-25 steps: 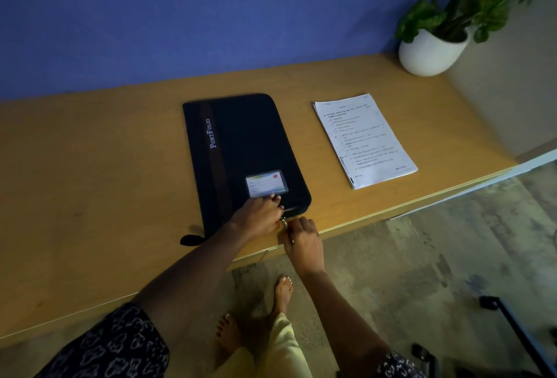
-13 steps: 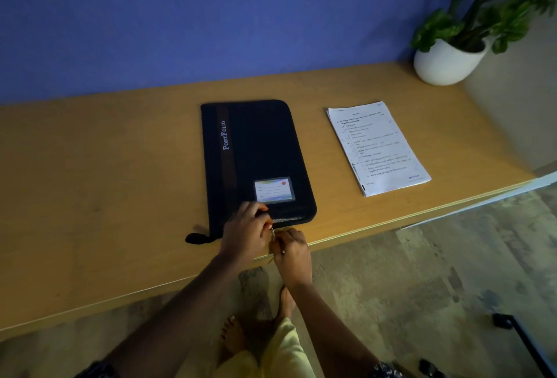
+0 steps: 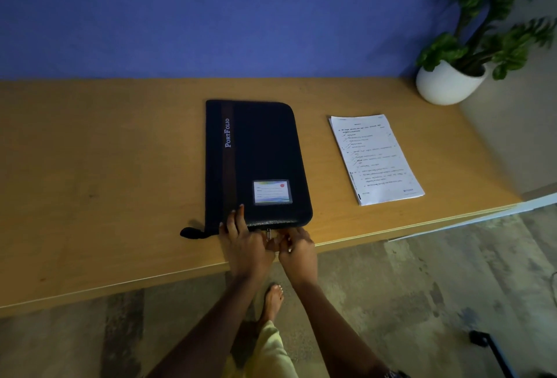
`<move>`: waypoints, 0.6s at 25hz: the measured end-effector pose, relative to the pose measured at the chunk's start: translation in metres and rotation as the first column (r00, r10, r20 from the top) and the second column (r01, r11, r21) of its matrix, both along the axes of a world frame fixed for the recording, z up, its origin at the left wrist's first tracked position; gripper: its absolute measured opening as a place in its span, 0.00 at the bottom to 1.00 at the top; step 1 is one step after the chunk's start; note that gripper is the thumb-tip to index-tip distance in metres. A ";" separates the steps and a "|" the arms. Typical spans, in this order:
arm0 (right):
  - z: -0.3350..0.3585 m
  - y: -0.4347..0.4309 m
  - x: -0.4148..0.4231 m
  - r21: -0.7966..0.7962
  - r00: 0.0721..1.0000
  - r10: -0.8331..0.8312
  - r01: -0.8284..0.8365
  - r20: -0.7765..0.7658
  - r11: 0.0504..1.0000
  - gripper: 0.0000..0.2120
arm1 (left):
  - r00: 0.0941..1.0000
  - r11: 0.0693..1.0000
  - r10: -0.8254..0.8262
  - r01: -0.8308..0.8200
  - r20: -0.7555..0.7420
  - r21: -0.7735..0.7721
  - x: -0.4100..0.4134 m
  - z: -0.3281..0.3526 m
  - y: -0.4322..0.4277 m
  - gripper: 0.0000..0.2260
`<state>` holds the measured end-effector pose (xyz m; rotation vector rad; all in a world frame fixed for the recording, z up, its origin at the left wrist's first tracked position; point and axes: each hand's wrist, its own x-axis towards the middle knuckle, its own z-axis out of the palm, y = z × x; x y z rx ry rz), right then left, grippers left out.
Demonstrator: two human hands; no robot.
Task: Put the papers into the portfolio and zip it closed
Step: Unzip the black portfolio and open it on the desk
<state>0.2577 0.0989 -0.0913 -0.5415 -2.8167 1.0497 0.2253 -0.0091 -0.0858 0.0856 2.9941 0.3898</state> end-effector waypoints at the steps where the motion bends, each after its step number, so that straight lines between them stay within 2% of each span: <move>1: 0.001 0.003 -0.001 0.090 1.000 0.008 -0.007 -0.005 0.996 0.13 | 1.000 1.000 0.023 -0.023 -0.001 0.004 0.000 0.000 0.002 0.14; 5: 0.002 0.008 -0.010 0.337 0.969 0.177 -0.226 0.170 0.914 0.22 | 0.994 0.994 0.108 -0.108 0.024 -0.014 -0.002 0.001 0.000 0.12; 10: 0.011 0.020 -0.025 0.495 0.943 0.265 -0.332 0.202 0.803 0.19 | 0.999 0.999 0.039 -0.039 -0.015 -0.028 -0.002 0.006 -0.008 0.09; 15: 0.011 0.032 -0.023 0.550 0.923 0.299 -0.385 0.243 0.741 0.17 | 0.999 1.000 -0.016 0.015 -0.034 -0.012 -0.002 0.013 -0.011 0.09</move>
